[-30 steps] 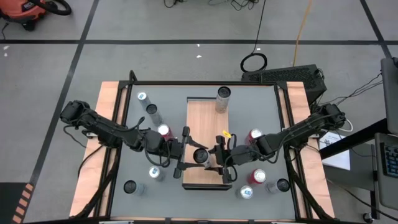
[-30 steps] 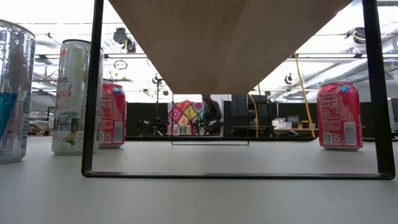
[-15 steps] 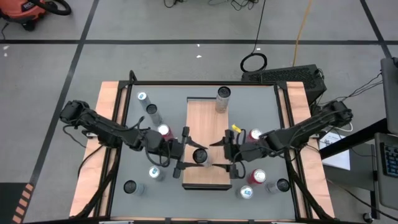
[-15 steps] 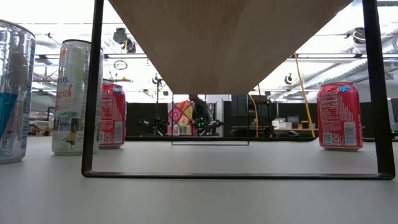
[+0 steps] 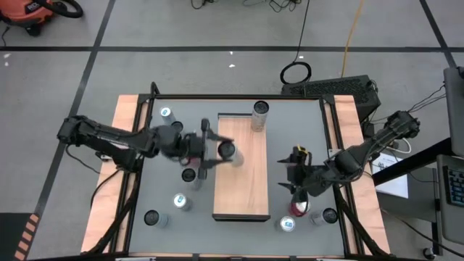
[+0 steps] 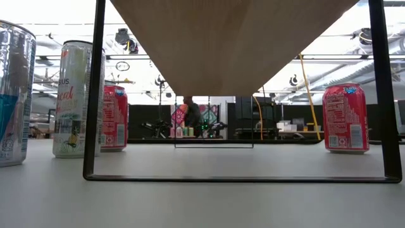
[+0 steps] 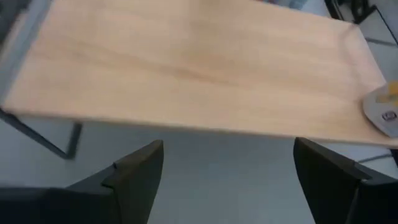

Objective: Place canned beverage on shelf
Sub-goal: Put the right white yellow soda can on the shelf aligned with the other white yellow soda can

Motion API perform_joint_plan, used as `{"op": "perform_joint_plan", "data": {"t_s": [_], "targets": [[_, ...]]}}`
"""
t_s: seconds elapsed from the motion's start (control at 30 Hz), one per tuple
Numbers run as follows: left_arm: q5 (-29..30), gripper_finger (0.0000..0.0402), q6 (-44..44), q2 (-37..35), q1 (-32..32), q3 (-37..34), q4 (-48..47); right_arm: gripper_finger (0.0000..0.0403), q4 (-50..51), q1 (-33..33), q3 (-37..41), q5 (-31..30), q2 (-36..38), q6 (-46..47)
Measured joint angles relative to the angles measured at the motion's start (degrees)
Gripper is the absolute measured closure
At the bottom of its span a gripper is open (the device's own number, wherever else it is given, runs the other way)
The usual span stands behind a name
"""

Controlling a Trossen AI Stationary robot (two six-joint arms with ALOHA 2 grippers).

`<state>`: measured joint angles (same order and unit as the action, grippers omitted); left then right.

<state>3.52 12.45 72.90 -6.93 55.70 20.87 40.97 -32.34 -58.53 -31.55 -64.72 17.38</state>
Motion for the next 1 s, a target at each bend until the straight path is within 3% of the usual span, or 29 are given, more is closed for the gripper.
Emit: {"op": "perform_joint_plan", "data": {"t_s": [0.23, 0.5, 1.0], "targets": [[-5.5, 0.0152, -0.5, 1.3, 8.1, 4.0, -5.6, 0.0099, -1.8, -1.1, 4.8, -6.0, 4.0, -0.3], [-6.9, 0.0152, -2.1, 2.5, 14.0, 12.1, -17.2, 0.0099, -2.2, -1.2, 5.2, -6.1, 7.9, -2.2], [-14.2, 0.0149, -1.6, 9.9, 21.2, 13.0, -14.8, 0.0099, -1.7, -1.2, 5.2, -5.9, 9.4, -3.0]]}}
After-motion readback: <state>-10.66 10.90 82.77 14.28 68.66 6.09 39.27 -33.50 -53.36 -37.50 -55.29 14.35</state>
